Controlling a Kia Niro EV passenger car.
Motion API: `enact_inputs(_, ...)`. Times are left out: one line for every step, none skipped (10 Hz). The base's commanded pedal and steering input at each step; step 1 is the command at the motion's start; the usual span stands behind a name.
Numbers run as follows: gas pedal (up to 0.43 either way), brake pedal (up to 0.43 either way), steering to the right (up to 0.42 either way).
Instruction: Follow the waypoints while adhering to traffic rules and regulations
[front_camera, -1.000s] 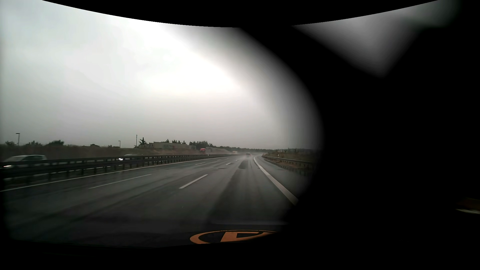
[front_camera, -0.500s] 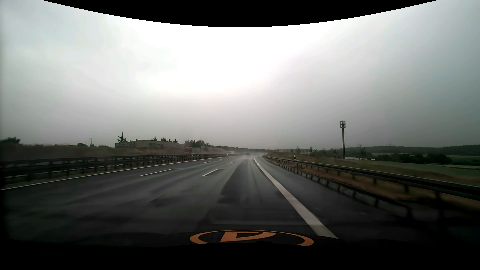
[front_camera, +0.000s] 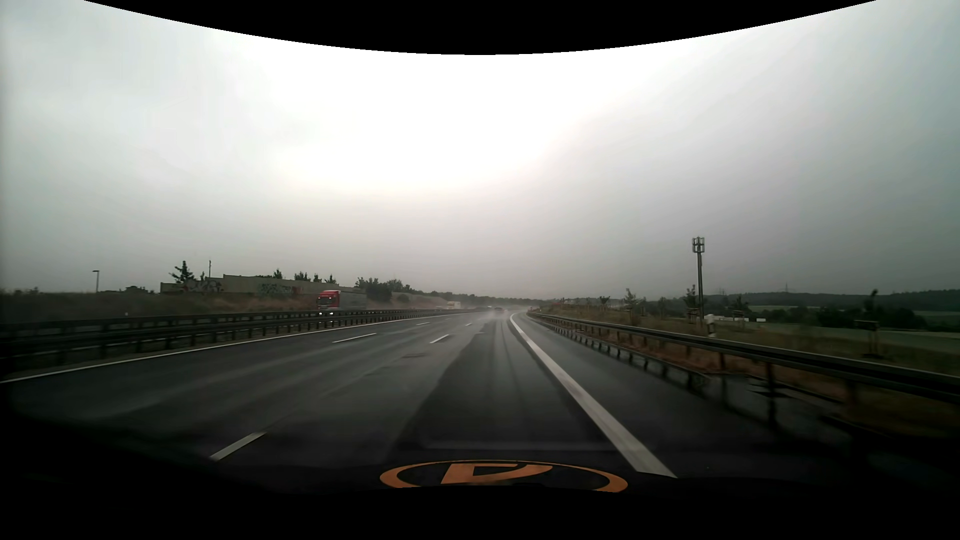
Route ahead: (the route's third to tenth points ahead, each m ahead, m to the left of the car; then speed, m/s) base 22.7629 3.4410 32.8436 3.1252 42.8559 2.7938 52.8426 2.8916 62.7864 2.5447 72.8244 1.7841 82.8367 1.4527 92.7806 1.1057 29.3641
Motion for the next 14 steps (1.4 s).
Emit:
enact_inputs(0.248, 0.000, 0.000)
enact_inputs(0.248, 0.000, 0.000)
enact_inputs(0.248, 0.000, 0.000)
enact_inputs(0.240, 0.000, 0.000)
enact_inputs(0.228, 0.000, 0.000)
enact_inputs(0.220, 0.000, 0.000)
enact_inputs(0.220, 0.000, 0.001)
enact_inputs(0.209, 0.000, 0.001)
enact_inputs(0.209, 0.000, 0.001)
enact_inputs(0.209, 0.000, 0.002)
enact_inputs(0.209, 0.000, 0.002)
enact_inputs(0.209, 0.000, 0.002)
enact_inputs(0.209, 0.000, 0.002)
enact_inputs(0.209, 0.000, 0.003)
